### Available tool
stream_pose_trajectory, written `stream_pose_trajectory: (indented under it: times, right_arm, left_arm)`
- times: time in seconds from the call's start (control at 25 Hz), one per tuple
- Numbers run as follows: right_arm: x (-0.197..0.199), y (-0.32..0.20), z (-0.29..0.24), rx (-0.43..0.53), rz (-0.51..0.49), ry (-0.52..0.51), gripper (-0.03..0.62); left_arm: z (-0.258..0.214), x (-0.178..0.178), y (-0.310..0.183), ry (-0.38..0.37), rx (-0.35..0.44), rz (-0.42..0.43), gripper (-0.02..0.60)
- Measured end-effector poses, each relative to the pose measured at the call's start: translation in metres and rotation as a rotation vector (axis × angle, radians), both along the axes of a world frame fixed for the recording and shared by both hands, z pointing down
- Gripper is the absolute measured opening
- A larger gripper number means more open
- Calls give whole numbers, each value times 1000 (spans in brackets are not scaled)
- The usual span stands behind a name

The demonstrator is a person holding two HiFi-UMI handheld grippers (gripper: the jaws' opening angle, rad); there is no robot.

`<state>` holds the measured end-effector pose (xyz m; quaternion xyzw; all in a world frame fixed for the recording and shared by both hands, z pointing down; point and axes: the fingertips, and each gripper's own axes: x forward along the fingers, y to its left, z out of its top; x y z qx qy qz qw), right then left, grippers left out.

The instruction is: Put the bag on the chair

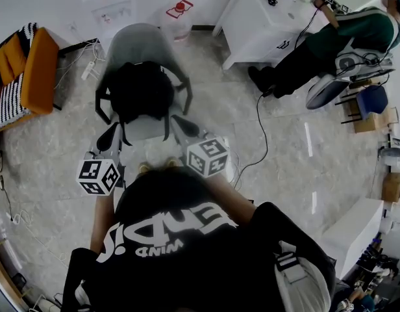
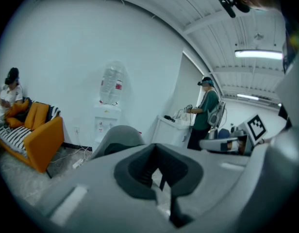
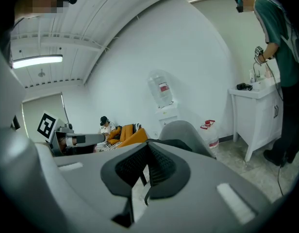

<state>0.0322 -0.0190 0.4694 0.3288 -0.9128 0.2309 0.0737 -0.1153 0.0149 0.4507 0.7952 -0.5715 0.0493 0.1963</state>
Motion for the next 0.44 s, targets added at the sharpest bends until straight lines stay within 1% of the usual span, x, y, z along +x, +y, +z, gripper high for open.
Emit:
stream_pose_trajectory:
  times: [0.44]
  right_arm:
    - [-6, -1, 5, -8, -8, 25, 0]
  left_arm:
    - [5, -6, 0, 13, -17, -11, 2]
